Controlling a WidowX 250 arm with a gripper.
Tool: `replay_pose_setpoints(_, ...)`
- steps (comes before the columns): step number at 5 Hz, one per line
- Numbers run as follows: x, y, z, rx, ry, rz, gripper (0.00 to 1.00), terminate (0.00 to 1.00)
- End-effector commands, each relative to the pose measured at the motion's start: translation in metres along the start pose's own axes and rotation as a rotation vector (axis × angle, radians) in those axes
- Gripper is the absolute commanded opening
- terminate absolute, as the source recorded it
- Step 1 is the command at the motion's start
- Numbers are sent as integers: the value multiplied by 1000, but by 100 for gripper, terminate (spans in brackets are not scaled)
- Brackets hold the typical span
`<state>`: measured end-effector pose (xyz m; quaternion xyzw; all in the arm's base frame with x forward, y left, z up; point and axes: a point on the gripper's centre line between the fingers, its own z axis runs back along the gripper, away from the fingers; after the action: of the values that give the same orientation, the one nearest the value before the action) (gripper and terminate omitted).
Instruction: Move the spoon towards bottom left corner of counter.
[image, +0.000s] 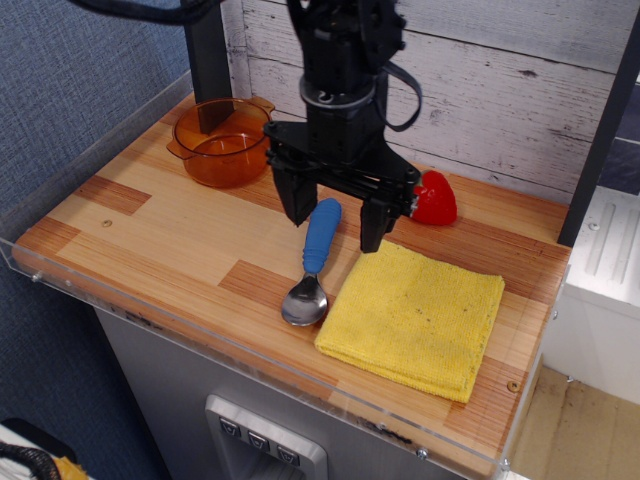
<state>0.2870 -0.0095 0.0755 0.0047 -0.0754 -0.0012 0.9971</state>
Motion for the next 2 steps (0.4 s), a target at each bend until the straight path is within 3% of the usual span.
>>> replay_pose_setpoints(1, 16, 37, -16, 36, 3, 170, 100, 0)
replay_pose_setpoints(2, 19, 44, -27, 61, 28, 229, 100, 0)
